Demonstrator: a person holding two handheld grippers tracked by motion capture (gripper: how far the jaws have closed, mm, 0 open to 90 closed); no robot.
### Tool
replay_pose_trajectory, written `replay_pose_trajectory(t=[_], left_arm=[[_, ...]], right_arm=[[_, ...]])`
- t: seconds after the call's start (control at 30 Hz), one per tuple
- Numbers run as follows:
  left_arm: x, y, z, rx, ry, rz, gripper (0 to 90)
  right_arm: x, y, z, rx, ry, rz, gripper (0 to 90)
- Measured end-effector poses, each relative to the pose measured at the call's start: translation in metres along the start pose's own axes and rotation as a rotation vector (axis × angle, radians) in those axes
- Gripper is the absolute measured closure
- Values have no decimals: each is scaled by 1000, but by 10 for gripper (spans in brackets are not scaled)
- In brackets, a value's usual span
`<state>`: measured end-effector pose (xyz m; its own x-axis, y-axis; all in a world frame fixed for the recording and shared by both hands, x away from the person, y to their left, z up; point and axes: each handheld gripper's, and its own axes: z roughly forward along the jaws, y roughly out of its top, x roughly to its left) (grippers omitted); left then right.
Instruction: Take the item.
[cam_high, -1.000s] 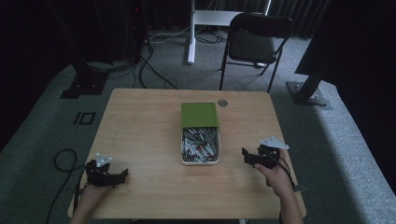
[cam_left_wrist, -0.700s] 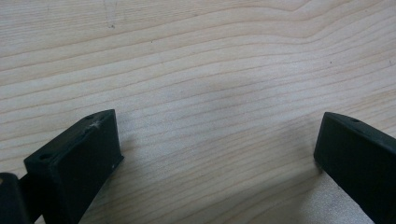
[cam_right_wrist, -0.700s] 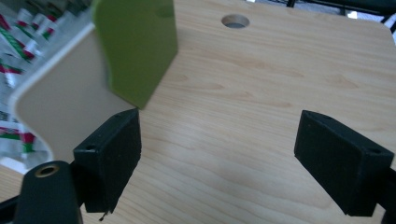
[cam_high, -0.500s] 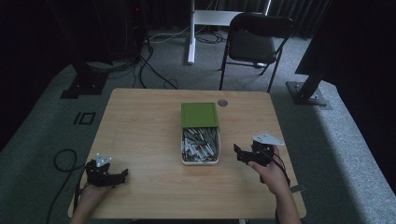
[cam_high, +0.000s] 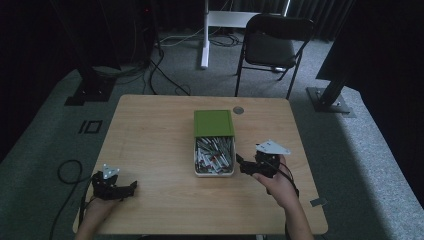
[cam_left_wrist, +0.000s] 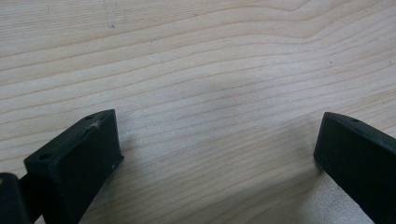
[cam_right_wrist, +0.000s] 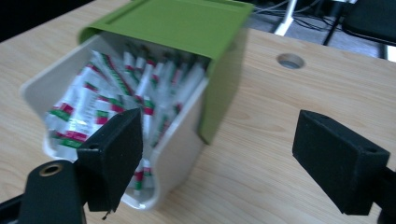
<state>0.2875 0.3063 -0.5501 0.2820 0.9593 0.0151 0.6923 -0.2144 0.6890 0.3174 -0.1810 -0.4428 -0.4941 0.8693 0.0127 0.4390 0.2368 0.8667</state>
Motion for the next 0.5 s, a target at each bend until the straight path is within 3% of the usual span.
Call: replay_pose_trajectory(t=[0.27, 0.5], left_arm=[[0, 0, 0, 0, 0, 0, 13], [0, 0, 0, 0, 1, 0, 13]], right_arm=[[23, 5, 7, -6, 66, -13, 163], [40, 5, 14, 5, 99, -53, 163]])
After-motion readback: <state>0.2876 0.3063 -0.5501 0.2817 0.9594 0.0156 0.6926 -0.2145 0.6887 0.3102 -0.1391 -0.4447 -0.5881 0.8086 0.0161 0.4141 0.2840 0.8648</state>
